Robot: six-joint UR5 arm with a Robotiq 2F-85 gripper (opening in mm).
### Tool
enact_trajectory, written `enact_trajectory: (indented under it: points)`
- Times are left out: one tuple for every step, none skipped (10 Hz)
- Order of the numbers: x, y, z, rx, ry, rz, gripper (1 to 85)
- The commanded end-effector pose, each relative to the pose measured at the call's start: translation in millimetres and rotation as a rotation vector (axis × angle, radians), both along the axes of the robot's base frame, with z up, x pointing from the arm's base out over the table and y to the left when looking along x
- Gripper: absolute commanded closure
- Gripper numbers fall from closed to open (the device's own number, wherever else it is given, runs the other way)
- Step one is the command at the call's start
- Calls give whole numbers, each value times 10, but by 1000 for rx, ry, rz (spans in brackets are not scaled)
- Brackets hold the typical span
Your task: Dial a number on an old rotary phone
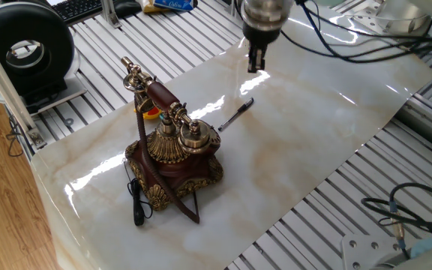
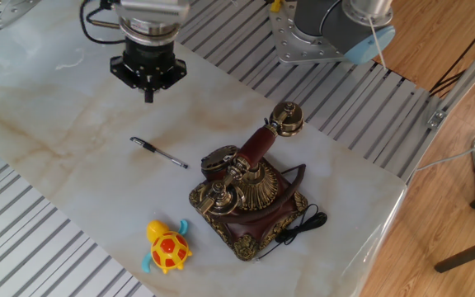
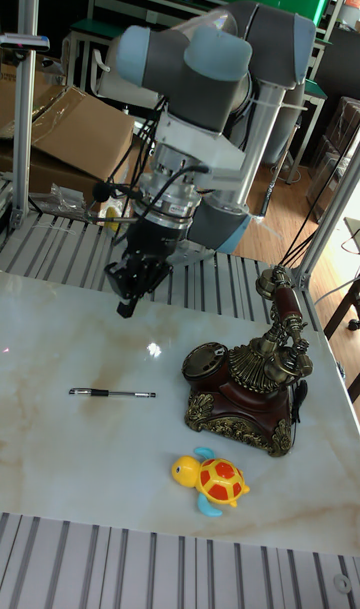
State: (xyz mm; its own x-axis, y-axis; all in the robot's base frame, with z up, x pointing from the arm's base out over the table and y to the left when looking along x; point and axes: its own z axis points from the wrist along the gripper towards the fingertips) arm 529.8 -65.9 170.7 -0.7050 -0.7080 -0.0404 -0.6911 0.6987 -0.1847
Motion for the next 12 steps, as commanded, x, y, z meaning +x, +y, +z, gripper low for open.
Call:
enact_trajectory:
  points:
    - [244, 0, 134, 24, -90, -62, 843]
    - [290, -107, 136, 19, -109, -57, 843]
    - [379, -91, 116, 55, -101, -79, 843]
    - [467, -100, 98, 62, -110, -136, 843]
    - [474, -210, 65, 8, -97, -173, 843]
    - [419, -242, 35, -6, -82, -198, 843]
    - [395, -273, 36, -6, -86, -227, 843]
    - [422, -259, 35, 29, -120, -312, 843]
    - [359, -249, -34, 59, -112, -410, 843]
    - [248, -275, -122, 57, -77, -483, 843]
    - [175, -216, -202, 78, -42, -522, 843]
    - [135, -175, -252, 92, -22, -543, 843]
